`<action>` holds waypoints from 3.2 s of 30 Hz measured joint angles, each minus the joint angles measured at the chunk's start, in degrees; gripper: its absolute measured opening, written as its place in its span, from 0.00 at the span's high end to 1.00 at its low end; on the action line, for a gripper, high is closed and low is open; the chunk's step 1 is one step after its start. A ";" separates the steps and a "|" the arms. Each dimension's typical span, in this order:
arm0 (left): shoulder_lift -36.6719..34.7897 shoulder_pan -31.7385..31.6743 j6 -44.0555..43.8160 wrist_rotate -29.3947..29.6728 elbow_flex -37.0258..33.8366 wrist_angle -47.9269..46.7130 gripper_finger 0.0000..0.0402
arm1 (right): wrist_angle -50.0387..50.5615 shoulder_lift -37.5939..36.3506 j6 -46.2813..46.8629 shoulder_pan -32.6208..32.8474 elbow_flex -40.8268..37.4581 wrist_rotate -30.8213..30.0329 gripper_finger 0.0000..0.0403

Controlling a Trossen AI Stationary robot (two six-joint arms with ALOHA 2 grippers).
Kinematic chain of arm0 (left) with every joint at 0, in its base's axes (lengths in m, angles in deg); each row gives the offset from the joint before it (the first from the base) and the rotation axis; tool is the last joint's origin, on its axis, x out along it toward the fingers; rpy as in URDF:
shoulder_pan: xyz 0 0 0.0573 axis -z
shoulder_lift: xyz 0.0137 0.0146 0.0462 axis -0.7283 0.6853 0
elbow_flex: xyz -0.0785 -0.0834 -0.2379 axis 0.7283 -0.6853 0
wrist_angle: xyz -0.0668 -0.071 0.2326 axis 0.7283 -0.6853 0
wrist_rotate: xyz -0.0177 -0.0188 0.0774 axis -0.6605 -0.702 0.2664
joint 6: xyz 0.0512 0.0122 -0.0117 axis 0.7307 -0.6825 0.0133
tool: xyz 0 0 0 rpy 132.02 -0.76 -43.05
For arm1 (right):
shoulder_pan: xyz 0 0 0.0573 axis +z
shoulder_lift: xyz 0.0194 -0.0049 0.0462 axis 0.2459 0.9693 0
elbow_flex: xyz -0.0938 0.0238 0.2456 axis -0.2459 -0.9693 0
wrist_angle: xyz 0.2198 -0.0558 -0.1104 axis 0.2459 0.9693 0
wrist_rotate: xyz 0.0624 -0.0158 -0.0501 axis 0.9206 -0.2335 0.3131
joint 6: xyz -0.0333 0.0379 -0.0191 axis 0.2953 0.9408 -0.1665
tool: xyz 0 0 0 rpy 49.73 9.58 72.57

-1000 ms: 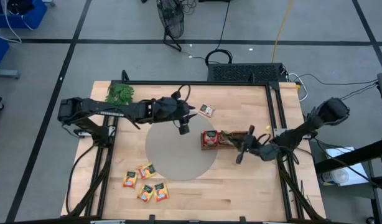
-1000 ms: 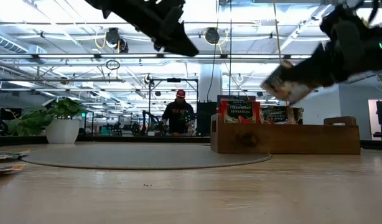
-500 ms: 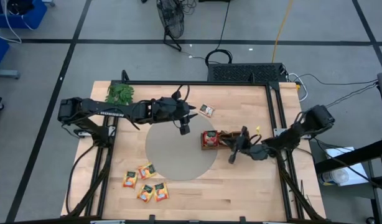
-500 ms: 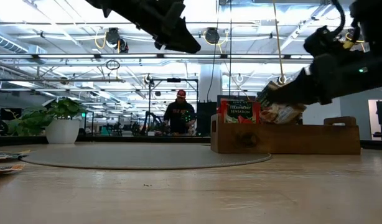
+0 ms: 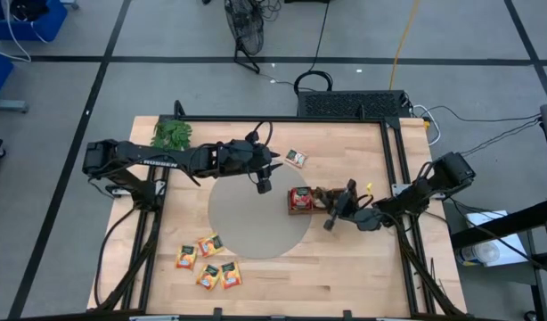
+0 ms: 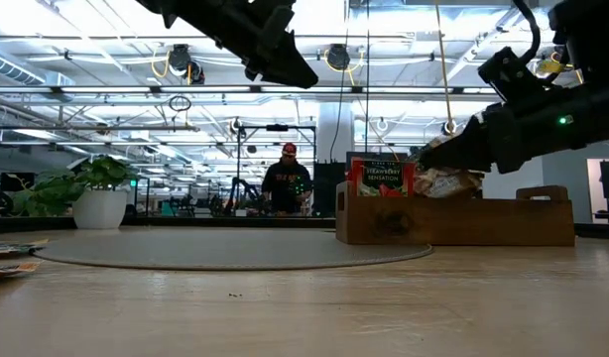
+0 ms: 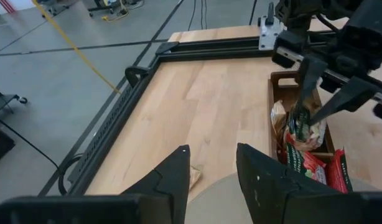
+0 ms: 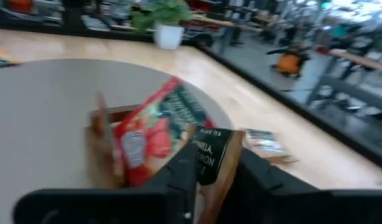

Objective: Pick & Place Tea
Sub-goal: Put the brown tea bag into the middle section of the wooden organizer, then adjust the wooden organizer on the table

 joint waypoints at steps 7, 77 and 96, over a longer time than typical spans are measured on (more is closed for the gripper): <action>0.00 -0.01 -0.01 0.00 0.00 -0.48 0.66 | -5.27 -0.75 -8.59 0.26 0.02 -2.38 0.68; 0.02 -0.41 0.77 0.15 0.00 -5.16 0.66 | 91.47 -1.97 10.34 -7.98 32.39 22.15 1.00; 0.02 -0.85 1.93 0.20 0.00 -7.49 0.66 | 83.69 -9.31 9.49 -5.53 33.24 25.23 0.91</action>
